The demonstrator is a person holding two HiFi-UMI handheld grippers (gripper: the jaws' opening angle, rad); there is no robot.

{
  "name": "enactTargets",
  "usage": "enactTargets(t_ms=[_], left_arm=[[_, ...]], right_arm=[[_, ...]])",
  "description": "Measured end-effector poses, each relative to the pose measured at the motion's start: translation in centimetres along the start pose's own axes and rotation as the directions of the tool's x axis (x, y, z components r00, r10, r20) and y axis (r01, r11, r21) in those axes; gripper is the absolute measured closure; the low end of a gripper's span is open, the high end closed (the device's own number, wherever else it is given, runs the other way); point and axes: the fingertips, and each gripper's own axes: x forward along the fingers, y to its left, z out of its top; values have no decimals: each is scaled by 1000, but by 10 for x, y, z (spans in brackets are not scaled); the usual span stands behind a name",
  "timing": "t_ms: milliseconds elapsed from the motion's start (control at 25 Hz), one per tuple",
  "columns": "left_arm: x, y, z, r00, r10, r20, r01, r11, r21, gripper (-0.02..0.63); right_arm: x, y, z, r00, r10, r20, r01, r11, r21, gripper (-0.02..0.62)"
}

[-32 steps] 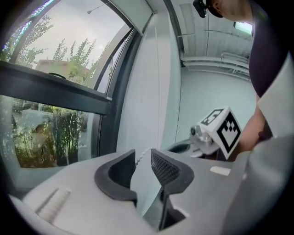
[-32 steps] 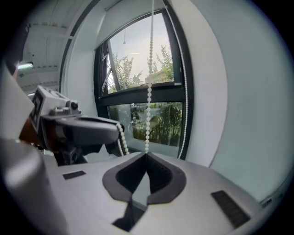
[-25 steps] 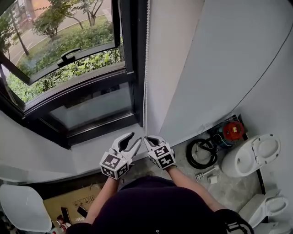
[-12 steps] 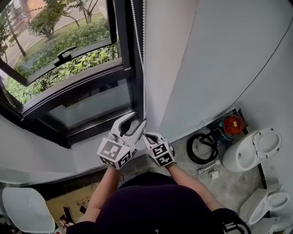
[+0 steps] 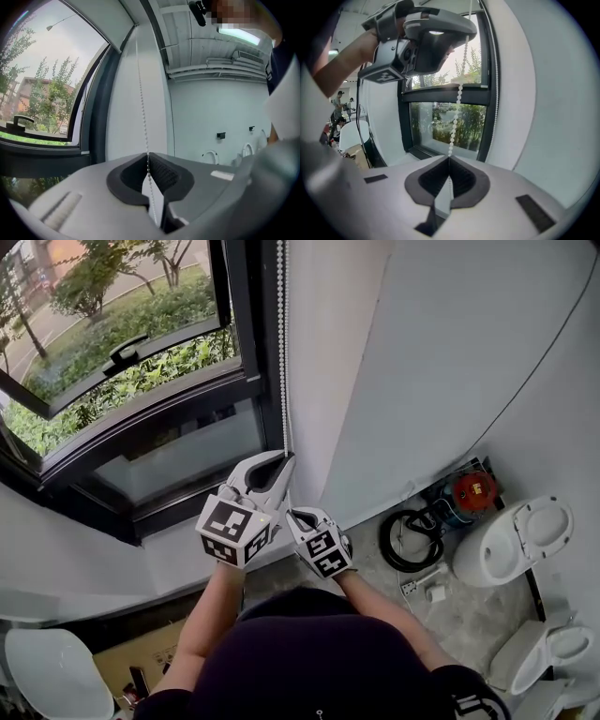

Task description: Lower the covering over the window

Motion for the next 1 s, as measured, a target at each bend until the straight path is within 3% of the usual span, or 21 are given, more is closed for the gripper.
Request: enactTargets(t_ms=[120, 280, 480, 720, 1000], left_arm=[[-1, -1, -1, 1000, -17, -2, 17, 999, -50, 590], [-2, 0, -2, 1000, -14, -1, 14, 999, -52, 591], [-3, -4, -35, 998, -30, -55, 23, 992, -121, 592], [-2, -9, -84, 990, -32, -141, 9, 987, -163, 592], [-3, -11, -113, 984, -49, -173, 8, 973, -230, 592]], right_arm=[[1, 1, 0, 1000, 4, 0, -4, 1000, 9, 583], [2, 0, -1, 1000, 16, -9, -15, 999, 40, 583], [9, 10, -31, 993, 47, -111, -44, 999, 33, 583], [15, 13, -77, 961, 106, -256, -83, 992, 99, 583], [16, 18, -93, 944, 136, -301, -104, 987, 119, 583]])
